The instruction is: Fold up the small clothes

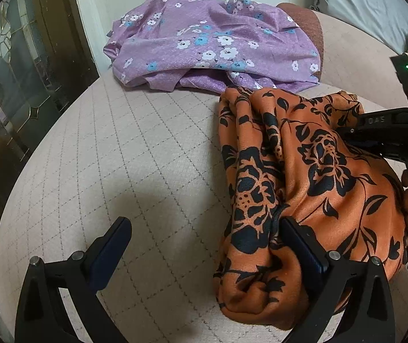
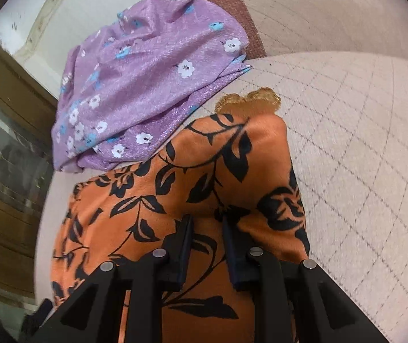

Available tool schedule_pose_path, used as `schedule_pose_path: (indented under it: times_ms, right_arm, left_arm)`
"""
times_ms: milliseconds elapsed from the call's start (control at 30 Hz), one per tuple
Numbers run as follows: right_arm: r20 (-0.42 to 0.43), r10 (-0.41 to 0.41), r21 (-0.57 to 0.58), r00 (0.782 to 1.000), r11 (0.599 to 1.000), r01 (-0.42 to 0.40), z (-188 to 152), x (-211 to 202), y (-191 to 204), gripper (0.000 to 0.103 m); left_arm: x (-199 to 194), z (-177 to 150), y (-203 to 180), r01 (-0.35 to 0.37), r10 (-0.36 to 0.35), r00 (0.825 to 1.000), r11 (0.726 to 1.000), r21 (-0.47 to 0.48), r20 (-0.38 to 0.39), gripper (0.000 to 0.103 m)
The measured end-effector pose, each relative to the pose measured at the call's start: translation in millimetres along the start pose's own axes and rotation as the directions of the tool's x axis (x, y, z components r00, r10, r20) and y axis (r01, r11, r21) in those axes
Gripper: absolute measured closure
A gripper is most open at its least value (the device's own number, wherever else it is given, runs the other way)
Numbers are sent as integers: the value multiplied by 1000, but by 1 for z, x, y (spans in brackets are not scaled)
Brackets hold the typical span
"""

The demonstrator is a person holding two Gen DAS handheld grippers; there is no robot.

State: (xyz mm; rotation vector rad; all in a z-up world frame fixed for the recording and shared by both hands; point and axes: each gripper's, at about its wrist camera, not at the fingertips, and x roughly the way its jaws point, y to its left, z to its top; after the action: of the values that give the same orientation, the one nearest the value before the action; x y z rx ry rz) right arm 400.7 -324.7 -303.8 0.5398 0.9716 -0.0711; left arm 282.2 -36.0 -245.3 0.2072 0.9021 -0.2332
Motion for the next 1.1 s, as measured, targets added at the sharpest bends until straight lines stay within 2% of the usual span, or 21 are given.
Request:
schedule_pose_path:
  times_ms: [133,300,433,467,500,567,733,867,933,1033,1100]
  right_arm:
    - [3,-69,-52,998,996,69,-1,-6,0,79]
    - [9,-76,-57,997,995,76,0,-7,-1,79]
    - [-15,-151,-123,988,981,148,-3,-24,19,76]
    - [-22,-140,-132,990,982,135,-5,-30,23,75]
    - [-40,-61,-131,997,990,55,-5,-38,30,75]
    - [-65,52,-121,997,991,-60,-5,-46,42,75]
    - [-74,104,-199,992,973,-117,-5,-36,84,75]
    - [-132,49,-135,990,989,-67,-3,11,89,74]
    - [-73,37,-120,997,992,-45,-1,18,88,74]
    - [-55,-20,-162,998,987,11,2,22,98,74]
    - [-64,-2,-147,998,989,-7,4,19,96,75]
  left_arm:
    - [-1,-1,0,0,0,1000,1000,-5,0,0]
    - [-1,-2,1,-3,3,1000,1000,-8,-6,0]
    - [0,-2,4,8,-8,1000,1000,-15,-23,0]
    - [1,-2,5,17,-18,999,1000,-23,-32,0]
    - [2,-2,6,22,-23,999,999,-28,-38,0]
    - [4,-1,7,29,-31,998,999,-34,-48,0]
    - [5,1,7,37,-39,998,999,-37,-56,0]
    - [7,3,7,27,-28,998,999,-31,-54,0]
    - [9,5,8,37,-39,997,998,-41,-62,0]
    - [11,7,8,38,-41,997,998,-48,-66,0]
    - [10,7,7,36,-39,997,999,-41,-66,0]
